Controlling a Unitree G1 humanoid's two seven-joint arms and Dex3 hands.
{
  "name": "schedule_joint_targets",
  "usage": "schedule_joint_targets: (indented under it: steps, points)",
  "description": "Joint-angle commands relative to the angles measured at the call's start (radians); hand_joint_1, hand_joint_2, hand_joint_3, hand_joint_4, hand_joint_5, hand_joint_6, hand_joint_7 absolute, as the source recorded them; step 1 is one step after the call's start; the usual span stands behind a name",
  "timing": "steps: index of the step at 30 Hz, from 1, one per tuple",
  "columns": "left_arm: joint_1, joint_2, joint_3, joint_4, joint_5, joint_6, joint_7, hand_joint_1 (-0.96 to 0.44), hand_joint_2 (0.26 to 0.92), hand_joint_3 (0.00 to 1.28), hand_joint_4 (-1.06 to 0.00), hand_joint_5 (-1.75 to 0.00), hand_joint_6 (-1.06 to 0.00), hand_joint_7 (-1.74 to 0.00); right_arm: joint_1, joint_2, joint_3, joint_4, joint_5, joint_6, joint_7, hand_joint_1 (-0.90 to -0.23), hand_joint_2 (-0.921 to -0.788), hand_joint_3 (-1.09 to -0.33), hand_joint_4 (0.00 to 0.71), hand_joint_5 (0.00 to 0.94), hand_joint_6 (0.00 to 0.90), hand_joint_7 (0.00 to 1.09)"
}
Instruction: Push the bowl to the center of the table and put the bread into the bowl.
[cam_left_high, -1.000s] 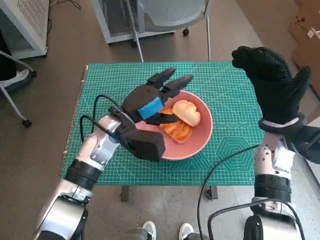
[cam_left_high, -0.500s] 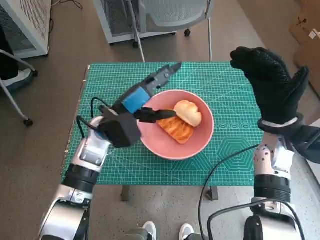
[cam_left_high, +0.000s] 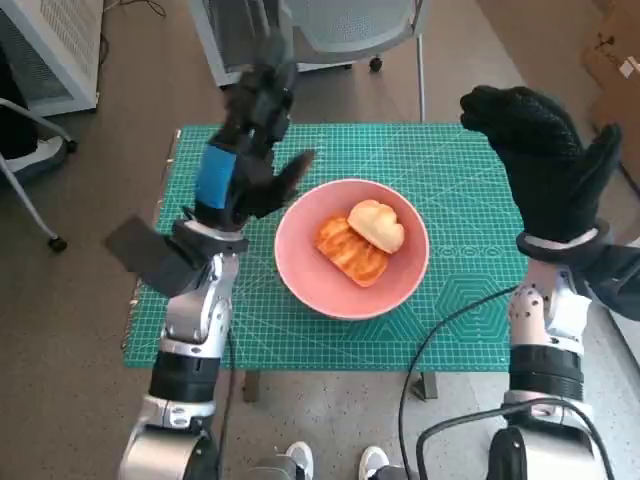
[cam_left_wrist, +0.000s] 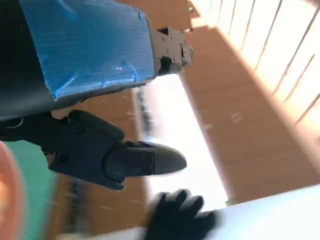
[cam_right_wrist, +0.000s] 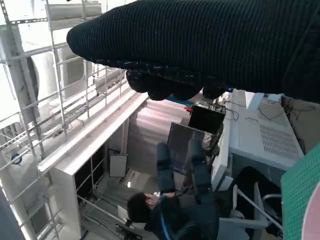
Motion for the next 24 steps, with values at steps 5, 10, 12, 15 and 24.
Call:
schedule_joint_targets:
  steps: [5,10,12,15,24]
  points:
    - [0.044,-0.006,0.022,-0.092,-0.027,0.043,0.007,-0.68,0.921,0.5,0.0,0.0,-0.1,-0.04,-0.001,-0.007,-0.004,0.008,0.0,0.008,0.012,-0.66,-0.921,-0.754,0.304,0.003,0.417,0.01]
    - [0.062,-0.018,0.023,-0.123,-0.016,0.051,0.031,-0.68,0.921,0.51,0.0,0.0,-0.12,-0.06,-0.006,-0.006,-0.004,0.01,-0.001,0.004,0.013,-0.655,-0.921,-0.751,0.306,0.003,0.417,0.01]
    - [0.068,-0.022,0.022,-0.132,-0.012,0.054,0.038,-0.68,0.921,0.51,-0.01,0.0,-0.12,-0.07,-0.008,-0.006,-0.005,0.012,-0.001,0.004,0.014,-0.657,-0.921,-0.75,0.306,0.003,0.417,0.01]
    - [0.073,-0.026,0.021,-0.139,-0.01,0.056,0.041,-0.68,0.921,0.51,-0.01,0.0,-0.13,-0.08,-0.011,-0.006,-0.006,0.014,0.0,0.005,0.015,-0.662,-0.921,-0.744,0.307,0.003,0.418,0.01]
    - [0.079,-0.029,0.026,-0.137,-0.03,0.056,0.025,-0.69,0.921,0.51,-0.01,0.0,-0.11,-0.1,-0.022,-0.007,-0.007,0.029,-0.004,0.0,0.017,-0.664,-0.921,-0.733,0.309,0.003,0.422,0.01]
